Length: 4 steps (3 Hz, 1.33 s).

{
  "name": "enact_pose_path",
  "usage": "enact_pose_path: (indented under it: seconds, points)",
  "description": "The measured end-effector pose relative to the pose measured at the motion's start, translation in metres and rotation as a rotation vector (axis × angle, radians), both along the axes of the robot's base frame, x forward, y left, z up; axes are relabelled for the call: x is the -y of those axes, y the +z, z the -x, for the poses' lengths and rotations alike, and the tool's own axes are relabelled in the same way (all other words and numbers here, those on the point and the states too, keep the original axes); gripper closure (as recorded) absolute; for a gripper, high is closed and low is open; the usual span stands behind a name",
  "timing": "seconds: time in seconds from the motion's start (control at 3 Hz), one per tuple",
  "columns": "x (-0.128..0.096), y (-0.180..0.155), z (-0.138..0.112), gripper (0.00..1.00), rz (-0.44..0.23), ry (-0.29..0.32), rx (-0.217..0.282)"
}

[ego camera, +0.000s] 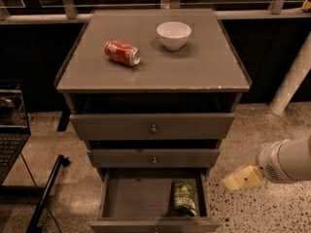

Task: Pick green jalapeno chip bag from bottom drawer and place on counter

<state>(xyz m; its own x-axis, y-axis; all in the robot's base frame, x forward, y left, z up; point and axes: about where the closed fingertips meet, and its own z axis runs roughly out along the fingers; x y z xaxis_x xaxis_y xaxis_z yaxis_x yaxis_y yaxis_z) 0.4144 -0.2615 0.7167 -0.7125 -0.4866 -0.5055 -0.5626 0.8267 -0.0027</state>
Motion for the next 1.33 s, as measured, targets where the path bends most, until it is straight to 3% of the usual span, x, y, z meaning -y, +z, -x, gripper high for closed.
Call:
enact_pose_path:
  seconds: [0.33, 0.67, 1.33]
  points:
    - [0.006, 0.011, -0.019, 0.00, 0.001, -0.051, 0.077]
    - [0.006, 0.007, -0.013, 0.00, -0.025, -0.034, 0.064]
    - [0.025, -0.116, -0.019, 0.00, -0.115, -0.168, -0.063]
